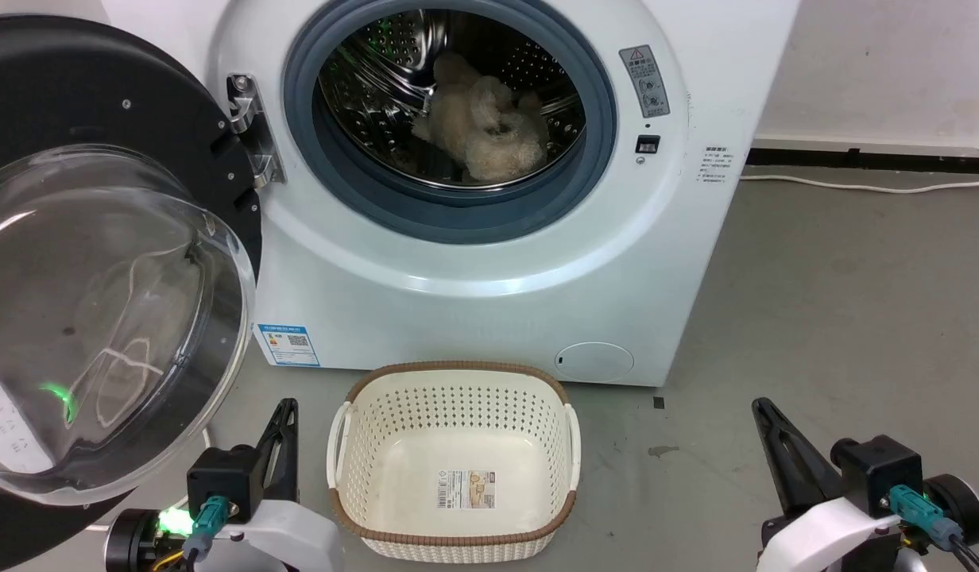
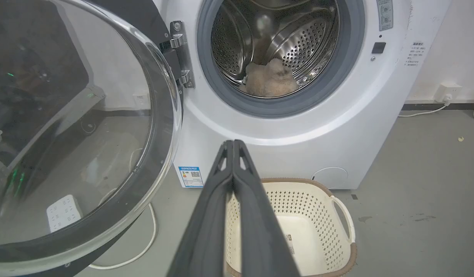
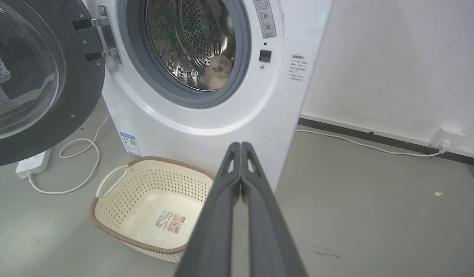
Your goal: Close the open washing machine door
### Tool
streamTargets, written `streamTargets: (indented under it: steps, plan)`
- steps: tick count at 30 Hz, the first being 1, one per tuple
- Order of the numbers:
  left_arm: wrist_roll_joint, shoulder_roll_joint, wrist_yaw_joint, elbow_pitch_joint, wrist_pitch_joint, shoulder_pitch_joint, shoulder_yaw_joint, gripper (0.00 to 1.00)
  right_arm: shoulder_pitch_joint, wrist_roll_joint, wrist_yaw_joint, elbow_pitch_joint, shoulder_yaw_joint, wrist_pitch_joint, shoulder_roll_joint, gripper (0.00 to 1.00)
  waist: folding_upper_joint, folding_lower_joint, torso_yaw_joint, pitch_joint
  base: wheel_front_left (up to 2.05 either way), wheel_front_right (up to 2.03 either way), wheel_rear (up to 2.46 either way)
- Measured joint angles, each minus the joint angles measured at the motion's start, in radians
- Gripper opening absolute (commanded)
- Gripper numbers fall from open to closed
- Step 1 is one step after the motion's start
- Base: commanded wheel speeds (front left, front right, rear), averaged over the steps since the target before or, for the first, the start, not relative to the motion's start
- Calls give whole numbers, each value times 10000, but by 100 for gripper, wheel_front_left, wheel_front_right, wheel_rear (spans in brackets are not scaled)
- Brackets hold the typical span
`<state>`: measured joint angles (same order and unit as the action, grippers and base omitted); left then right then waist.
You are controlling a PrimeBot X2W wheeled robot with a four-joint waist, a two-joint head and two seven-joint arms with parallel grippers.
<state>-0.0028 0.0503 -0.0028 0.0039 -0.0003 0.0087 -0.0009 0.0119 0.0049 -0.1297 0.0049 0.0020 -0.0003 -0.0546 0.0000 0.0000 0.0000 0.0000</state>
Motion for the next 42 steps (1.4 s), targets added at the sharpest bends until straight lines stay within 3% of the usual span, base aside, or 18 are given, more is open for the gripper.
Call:
streamTargets:
  steps: [9, 10, 27, 42]
  plan:
    - [0, 0, 0, 0, 0, 0, 0, 0, 0, 0, 0, 0, 0, 0, 0, 0, 0, 0, 0, 0, 0, 0, 0]
    - [0, 0, 0, 4, 0, 1, -2, 100, 3, 4, 0, 4, 4, 0, -2, 100, 0, 0, 0, 0, 0, 0, 0]
    - [0, 8, 38, 10, -276, 2, -188, 100, 26, 125, 0, 73, -86, -230, -4, 100, 0, 0, 159, -31, 0, 0, 0]
    - [-2, 119, 100, 48, -568, 4, -451, 100, 117, 222, 0, 169, 23, -564, -2, 100, 0, -1, 1005, -202, 0, 0, 0]
